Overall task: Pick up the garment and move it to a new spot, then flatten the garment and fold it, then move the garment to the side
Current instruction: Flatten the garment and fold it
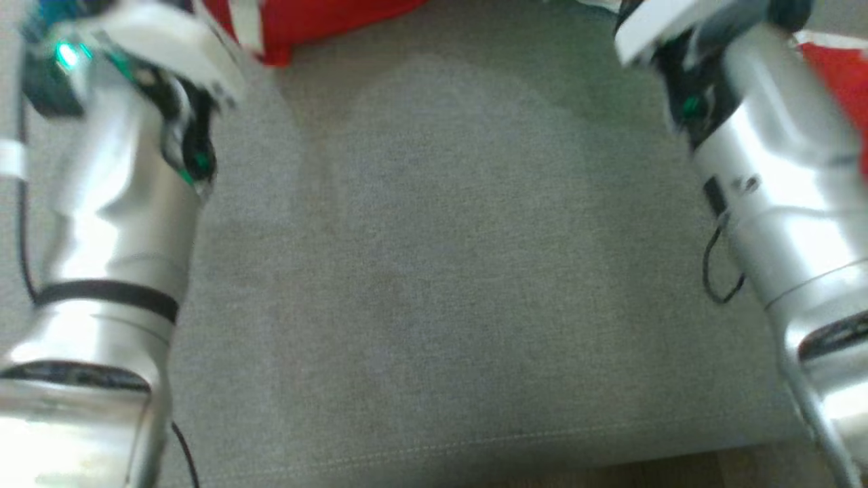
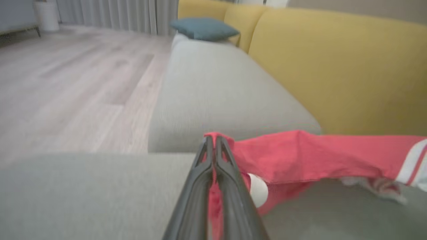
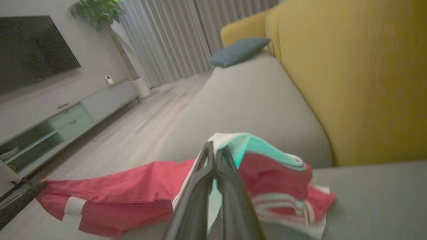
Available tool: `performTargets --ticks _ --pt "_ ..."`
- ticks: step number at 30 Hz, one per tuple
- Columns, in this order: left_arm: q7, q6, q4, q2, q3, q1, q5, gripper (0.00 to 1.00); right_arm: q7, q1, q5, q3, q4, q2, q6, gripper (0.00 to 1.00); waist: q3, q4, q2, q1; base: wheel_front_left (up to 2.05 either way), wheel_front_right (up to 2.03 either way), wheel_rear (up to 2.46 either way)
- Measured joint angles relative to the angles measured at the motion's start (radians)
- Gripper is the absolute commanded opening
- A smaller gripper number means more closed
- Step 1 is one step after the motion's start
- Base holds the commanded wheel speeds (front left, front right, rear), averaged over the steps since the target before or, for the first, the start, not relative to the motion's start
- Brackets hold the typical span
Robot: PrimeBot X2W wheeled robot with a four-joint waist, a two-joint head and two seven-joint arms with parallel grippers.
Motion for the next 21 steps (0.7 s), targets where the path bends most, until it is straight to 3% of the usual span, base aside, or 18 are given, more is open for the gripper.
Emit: performTargets --ticks 5,10,21 --pt "0.0 -0.023 0.111 -0.035 0.015 0.076 -0.012 0.0 -0.001 0.073 0.091 0.077 0.109 0.023 0.0 0.0 0.042 0.005 0.0 0.0 0.0 0.0 0.0" --pt "0.0 -0.022 0.114 -0.038 0.035 0.13 -0.005 0.0 -0.044 0.135 0.156 0.153 0.142 0.022 0.0 0.0 0.052 0.005 0.0 0.0 0.0 0.0 0.0" --pt "0.001 -0.003 -0.188 -0.039 0.111 0.489 0.045 0.0 -0.125 0.406 0.132 0.229 0.072 -0.086 0.0 0.0 -0.037 0.013 0.0 0.0 0.0 0.0 0.0"
